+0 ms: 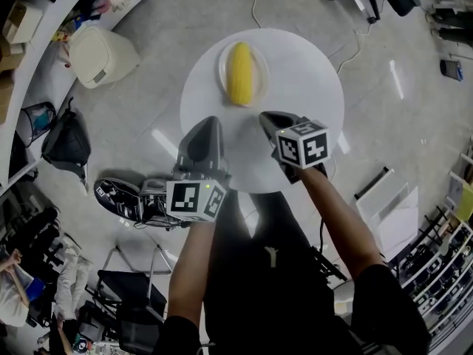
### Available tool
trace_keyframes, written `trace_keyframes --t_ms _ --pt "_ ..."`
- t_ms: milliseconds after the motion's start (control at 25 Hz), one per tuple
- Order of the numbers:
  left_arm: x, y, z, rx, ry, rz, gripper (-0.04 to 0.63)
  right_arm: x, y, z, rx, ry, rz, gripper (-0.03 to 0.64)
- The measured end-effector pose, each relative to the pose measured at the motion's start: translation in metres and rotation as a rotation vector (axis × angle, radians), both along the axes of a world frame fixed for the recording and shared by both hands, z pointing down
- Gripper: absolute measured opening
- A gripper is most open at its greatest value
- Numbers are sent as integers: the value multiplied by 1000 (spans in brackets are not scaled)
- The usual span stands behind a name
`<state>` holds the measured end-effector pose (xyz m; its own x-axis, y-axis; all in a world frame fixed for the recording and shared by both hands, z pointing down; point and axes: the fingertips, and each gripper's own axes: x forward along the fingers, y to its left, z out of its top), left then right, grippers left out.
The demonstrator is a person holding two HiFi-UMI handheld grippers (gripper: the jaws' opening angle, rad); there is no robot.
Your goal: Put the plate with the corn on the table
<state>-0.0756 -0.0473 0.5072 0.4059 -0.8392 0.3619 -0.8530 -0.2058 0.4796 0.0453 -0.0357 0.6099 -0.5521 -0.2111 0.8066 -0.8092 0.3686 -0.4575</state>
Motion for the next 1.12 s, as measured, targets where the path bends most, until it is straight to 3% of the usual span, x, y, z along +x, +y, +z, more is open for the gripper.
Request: trace_keyframes --t_ms 360,1120 --pt "14 8 -20 30 -6 0 5 -1 9 -23 33 -19 -2 9" --pt "38 23 -90 88 -22 -22 5 15 12 -118 206 -79 39 9"
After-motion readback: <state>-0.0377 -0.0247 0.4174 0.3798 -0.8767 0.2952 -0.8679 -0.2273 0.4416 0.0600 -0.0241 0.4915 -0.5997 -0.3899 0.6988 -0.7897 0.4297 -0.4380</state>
